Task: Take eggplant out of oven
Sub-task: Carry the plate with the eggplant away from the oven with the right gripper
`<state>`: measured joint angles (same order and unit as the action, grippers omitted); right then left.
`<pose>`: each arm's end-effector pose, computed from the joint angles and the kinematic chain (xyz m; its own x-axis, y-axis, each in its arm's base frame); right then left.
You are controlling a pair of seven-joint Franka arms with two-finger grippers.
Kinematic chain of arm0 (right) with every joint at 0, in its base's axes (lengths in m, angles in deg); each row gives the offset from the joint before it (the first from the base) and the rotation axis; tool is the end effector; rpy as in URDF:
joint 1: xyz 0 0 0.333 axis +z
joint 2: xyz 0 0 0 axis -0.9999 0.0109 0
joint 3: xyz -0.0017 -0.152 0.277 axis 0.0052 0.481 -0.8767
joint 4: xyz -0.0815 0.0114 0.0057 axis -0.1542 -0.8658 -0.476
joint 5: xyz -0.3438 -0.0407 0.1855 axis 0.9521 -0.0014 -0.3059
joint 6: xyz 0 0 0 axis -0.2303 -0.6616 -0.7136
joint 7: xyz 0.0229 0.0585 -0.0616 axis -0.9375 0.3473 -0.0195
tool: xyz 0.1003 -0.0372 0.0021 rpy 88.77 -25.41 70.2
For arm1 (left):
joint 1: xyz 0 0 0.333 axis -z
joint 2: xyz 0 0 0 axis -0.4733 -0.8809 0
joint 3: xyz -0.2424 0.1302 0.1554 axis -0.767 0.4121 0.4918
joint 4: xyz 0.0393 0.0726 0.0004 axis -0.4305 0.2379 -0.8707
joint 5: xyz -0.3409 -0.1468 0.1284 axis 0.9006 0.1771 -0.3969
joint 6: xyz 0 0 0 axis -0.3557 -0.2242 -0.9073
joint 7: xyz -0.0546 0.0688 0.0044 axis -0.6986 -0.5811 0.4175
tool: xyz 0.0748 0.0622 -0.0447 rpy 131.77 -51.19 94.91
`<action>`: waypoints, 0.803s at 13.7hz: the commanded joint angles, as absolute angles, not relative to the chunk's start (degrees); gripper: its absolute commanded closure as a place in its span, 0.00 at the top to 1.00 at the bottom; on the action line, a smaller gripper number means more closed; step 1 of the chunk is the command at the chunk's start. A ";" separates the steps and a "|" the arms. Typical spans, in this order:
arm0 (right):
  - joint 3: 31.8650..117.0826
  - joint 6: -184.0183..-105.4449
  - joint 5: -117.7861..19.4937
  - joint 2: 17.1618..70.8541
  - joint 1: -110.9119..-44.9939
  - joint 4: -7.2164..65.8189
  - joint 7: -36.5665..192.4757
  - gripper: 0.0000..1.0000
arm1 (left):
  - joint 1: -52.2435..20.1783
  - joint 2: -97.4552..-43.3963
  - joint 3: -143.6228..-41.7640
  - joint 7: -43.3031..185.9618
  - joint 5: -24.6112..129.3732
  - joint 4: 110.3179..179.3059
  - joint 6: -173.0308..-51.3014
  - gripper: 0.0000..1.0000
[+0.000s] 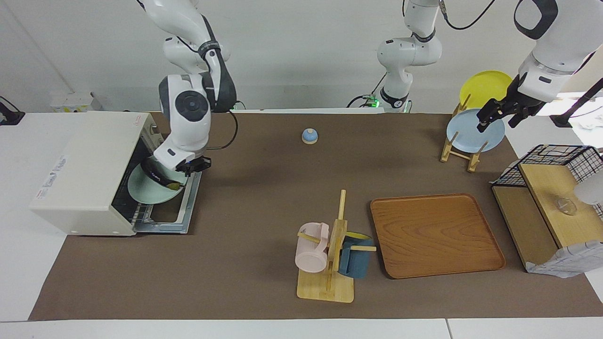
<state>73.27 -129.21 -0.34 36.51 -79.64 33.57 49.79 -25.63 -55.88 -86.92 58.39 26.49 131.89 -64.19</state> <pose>0.5491 0.1486 0.4233 0.9892 0.0451 -0.1395 0.0896 -0.9392 0.3315 0.5283 0.0035 0.6172 0.9987 0.0457 -0.0224 0.0455 -0.9989 -0.0087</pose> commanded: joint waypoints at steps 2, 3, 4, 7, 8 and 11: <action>73.24 -118.73 -3.69 55.87 -66.91 8.30 31.60 0.00 | -25.88 -55.00 -87.03 59.05 26.19 132.38 -63.52 1.00; 73.24 -117.24 -4.92 59.65 -63.22 4.77 27.63 0.00 | -25.88 -55.00 -87.03 59.05 26.19 132.38 -63.52 1.00; 73.15 -117.48 -6.50 63.26 -60.49 -0.57 22.98 0.00 | -25.88 -55.09 -87.03 59.05 26.19 132.38 -63.52 1.00; 72.80 -117.83 -8.80 78.11 -49.85 -20.09 8.38 0.00 | -25.88 -55.00 -87.03 59.05 26.19 132.38 -63.52 1.00; 72.45 -119.92 -8.89 79.02 -49.48 -20.31 6.95 0.00 | -25.88 -55.00 -87.03 59.05 26.19 132.38 -63.52 1.00; 72.09 -129.05 -14.48 78.94 -49.56 -18.12 -1.56 0.26 | -25.27 -54.92 -87.03 59.14 26.28 132.47 -62.65 1.00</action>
